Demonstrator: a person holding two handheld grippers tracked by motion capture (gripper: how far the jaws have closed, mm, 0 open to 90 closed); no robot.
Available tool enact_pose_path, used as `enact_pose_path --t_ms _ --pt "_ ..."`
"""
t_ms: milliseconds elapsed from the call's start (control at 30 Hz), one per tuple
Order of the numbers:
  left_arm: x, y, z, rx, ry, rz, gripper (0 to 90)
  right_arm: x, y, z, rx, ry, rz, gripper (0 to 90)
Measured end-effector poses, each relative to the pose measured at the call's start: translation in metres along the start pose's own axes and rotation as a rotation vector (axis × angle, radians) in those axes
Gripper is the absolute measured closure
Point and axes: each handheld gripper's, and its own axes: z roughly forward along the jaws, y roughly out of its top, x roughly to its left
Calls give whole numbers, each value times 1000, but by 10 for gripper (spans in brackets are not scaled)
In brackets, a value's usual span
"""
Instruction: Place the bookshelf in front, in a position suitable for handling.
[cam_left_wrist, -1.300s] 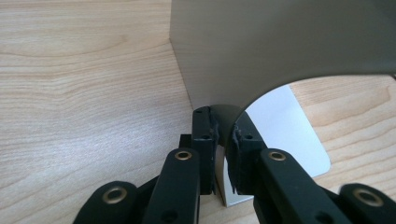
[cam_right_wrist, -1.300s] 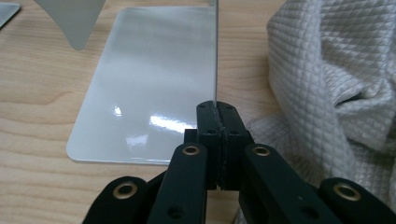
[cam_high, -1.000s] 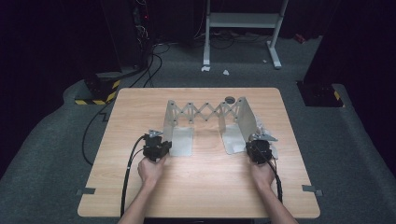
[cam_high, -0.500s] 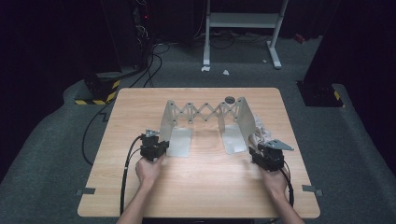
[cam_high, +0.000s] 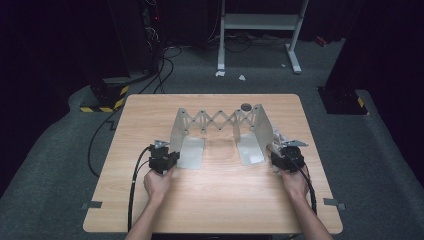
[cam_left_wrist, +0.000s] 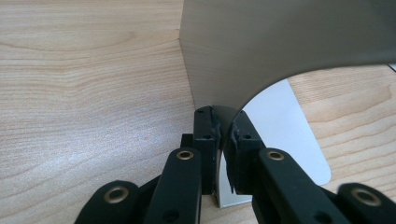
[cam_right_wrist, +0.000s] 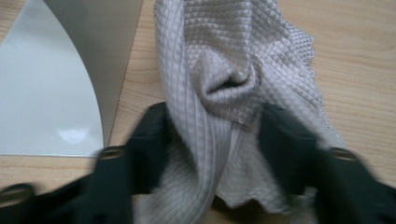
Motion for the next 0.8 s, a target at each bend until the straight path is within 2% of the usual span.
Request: enact_pose_path --t_ms 33,67,100,200,300,400,433,467,500,600,633,700,733,767,800 --pt "0 0 0 0 0 0 826 0 0 0 0 0 0 521" --pt "0 0 0 4 4 -1 826 0 -1 -1 -7 -3 -5 606" --pt "1 -2 0 18 11 5 811 -1 -2 -2 -11 0 -18 728" --pt "2 -4 -1 28 26 23 769 -2 -5 -7 -7 21 -34 824" --pt "3 -5 -1 35 42 38 719 -3 -7 -12 -3 40 -45 846" --pt "4 -9 1 53 60 51 582 1 -14 -26 -1 60 -83 854" --pt "4 -10 1 61 68 60 582 1 -14 -26 -1 60 -83 854" --pt "4 -12 2 72 77 66 538 5 -19 -35 -12 69 -97 856" --pt "4 -12 2 71 79 73 538 5 -19 -35 -12 69 -97 856" --pt "3 -15 1 61 93 92 488 15 -30 -54 -19 90 -164 859" --pt "3 -16 2 56 97 100 488 15 -30 -54 -19 90 -164 859" --pt "2 -18 2 45 106 110 468 21 -35 -64 -24 119 -192 861" --pt "2 -19 2 37 112 115 447 27 -38 -74 -29 157 -210 862" --pt "1 -20 3 28 113 114 447 27 -38 -74 -29 157 -210 862" --pt "1 -21 3 20 116 113 437 35 -40 -79 -21 185 -238 862"
